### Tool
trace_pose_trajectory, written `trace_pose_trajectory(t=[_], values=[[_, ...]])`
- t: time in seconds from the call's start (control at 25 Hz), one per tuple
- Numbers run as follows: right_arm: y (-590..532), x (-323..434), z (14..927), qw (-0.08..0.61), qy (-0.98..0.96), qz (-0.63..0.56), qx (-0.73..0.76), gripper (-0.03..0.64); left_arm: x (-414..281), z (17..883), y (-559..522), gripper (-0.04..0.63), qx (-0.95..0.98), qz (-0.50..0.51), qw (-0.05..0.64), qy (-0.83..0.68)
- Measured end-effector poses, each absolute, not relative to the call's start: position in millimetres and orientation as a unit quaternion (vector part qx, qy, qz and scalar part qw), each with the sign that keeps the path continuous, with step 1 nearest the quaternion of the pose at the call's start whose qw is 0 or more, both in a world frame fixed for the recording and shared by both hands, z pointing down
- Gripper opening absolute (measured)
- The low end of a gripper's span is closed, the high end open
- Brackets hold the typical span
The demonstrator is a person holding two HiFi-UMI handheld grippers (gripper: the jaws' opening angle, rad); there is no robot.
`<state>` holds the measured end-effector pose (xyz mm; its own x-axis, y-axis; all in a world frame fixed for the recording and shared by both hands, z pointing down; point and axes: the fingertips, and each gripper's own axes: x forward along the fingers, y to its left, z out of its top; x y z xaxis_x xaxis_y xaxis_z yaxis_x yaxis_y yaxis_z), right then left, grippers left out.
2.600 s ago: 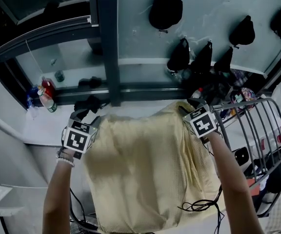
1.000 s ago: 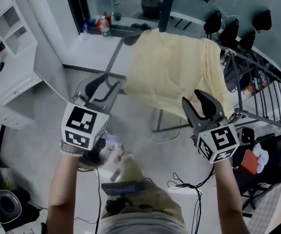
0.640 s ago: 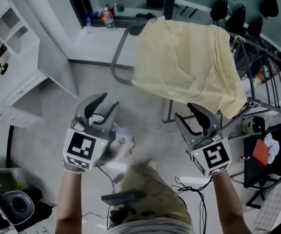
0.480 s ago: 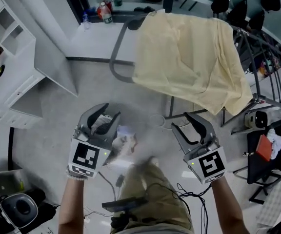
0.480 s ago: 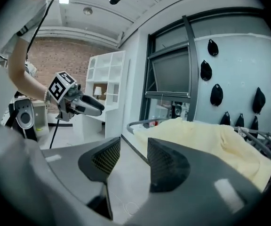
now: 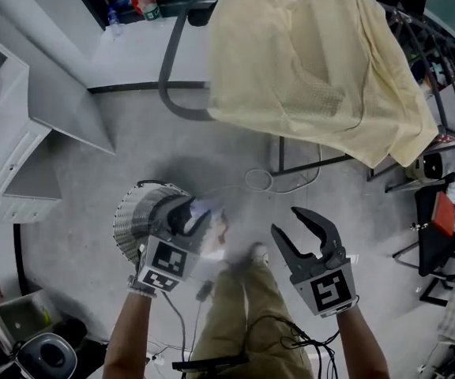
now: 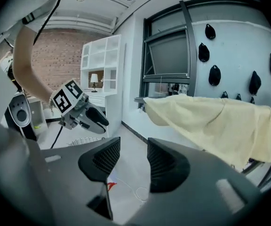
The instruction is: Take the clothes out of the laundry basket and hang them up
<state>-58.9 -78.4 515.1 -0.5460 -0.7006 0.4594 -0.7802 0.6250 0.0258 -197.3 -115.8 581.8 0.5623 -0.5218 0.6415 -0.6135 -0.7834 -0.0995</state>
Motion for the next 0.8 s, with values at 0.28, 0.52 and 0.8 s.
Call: trace_pose_trajectory(t=[0.28, 0.52, 0.8], values=[[-72, -61, 577, 0.223, -0.860, 0.125, 0.441, 0.183, -207, 698, -120, 0.163, 0.865, 0.397, 0.112, -0.285], [-71, -53, 621, 0.230, -0.852, 0.138, 0.450, 0.183, -213, 793, -120, 0.190, 0.840, 0.442, 0.153, -0.277], [-73, -44, 670, 0.239, -0.847, 0.151, 0.450, 0.183, -218, 872, -130, 0.218, 0.807, 0.491, 0.163, -0.285]])
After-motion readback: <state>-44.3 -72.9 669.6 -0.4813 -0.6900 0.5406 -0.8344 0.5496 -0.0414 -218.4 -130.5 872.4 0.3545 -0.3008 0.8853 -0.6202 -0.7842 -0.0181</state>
